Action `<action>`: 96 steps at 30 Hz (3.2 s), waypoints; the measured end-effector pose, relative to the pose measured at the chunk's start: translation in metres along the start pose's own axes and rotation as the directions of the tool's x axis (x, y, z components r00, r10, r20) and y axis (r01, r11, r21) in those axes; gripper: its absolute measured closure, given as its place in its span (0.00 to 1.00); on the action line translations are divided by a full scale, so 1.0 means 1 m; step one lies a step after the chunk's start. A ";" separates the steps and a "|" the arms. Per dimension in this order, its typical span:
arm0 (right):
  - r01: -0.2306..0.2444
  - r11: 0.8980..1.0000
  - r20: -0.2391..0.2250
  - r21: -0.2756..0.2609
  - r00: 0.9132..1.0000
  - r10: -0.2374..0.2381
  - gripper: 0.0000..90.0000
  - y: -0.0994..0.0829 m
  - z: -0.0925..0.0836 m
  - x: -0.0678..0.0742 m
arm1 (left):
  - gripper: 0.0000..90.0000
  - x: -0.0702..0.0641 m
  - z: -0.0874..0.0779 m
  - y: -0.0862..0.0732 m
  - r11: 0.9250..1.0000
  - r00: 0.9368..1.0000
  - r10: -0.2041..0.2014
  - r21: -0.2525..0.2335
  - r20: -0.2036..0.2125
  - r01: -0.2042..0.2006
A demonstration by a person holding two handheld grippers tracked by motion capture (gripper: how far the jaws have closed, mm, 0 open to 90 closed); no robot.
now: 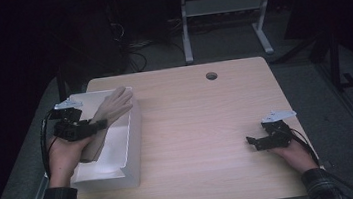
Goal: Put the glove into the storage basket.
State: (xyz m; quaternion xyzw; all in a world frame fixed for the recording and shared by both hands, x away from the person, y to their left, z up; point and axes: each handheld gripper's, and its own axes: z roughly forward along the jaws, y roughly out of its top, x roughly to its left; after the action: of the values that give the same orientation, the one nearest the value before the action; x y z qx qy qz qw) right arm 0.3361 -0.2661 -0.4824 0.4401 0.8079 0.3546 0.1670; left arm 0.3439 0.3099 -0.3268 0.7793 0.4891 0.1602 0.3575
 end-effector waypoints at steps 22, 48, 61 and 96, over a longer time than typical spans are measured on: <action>-0.001 1.000 0.000 0.001 1.000 0.001 0.14 0.000 0.000 0.000 | 0.76 0.025 0.057 -0.046 0.996 0.994 -0.039 0.078 -0.101 0.047; -0.001 1.000 0.000 0.001 1.000 0.001 0.14 0.000 0.000 0.000 | 0.26 0.014 0.051 -0.023 0.998 0.999 -0.029 0.061 -0.042 0.032; 0.000 1.000 0.000 0.002 1.000 0.000 0.14 0.000 0.000 0.000 | 0.22 -0.050 0.033 0.033 0.997 0.989 0.070 -0.032 0.129 -0.066; 0.004 1.000 -0.003 0.002 1.000 -0.004 0.14 0.000 0.000 0.000 | 0.21 -0.188 0.133 0.003 0.960 0.924 0.269 0.001 0.272 -0.280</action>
State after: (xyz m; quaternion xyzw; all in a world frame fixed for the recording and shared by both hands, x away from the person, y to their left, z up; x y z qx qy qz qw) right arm 0.3360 -0.2661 -0.4823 0.4382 0.8095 0.3539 0.1659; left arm 0.3373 0.0913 -0.3982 0.8616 0.3250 0.0914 0.3789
